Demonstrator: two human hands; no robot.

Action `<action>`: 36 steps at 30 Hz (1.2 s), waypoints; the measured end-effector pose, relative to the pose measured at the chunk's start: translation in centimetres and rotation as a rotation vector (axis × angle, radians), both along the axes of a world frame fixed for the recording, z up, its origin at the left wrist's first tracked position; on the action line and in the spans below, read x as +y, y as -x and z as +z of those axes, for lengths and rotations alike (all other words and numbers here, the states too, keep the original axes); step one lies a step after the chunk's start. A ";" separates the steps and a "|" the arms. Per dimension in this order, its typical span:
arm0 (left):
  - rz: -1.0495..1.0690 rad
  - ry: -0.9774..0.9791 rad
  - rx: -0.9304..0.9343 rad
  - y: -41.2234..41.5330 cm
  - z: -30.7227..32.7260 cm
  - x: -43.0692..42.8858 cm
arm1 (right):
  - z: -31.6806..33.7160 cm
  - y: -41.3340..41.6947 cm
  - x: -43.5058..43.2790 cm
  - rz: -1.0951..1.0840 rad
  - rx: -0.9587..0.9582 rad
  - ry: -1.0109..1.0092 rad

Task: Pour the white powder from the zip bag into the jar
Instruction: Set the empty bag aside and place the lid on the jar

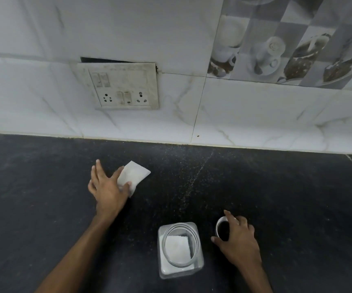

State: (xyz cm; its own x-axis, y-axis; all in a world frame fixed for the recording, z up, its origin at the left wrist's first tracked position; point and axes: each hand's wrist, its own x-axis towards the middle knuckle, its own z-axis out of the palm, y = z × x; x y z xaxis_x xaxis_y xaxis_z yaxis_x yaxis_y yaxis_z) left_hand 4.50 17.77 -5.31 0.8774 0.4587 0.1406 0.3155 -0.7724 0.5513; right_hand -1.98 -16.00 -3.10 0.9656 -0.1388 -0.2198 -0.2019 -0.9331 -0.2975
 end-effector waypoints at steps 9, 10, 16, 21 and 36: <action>-0.741 0.563 -0.106 12.9 5.1 -8.8 | 0.9 -1.4 0.8 -0.089 -0.224 -0.465; -0.736 0.554 -0.078 13.5 4.7 -9.5 | 1.5 -1.4 1.1 -0.106 -0.266 -0.510; -0.628 0.567 -0.024 13.7 3.7 -10.8 | 5.4 0.8 3.6 -0.058 -0.478 -1.028; -0.595 0.645 -0.078 13.5 3.7 -11.1 | 6.0 4.1 5.5 0.349 -0.465 -0.973; -0.547 0.678 -0.147 13.7 2.8 -11.4 | 4.4 6.2 6.6 0.468 -0.534 -0.719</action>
State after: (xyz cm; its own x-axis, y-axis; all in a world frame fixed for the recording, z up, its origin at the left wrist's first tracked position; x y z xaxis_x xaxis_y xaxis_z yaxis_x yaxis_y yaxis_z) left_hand -9.24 6.35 -2.51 0.9929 0.0053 0.1189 -0.1124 -0.2860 0.9516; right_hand -8.20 -9.44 1.27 0.8855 0.2741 0.3751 0.4627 -0.4478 -0.7651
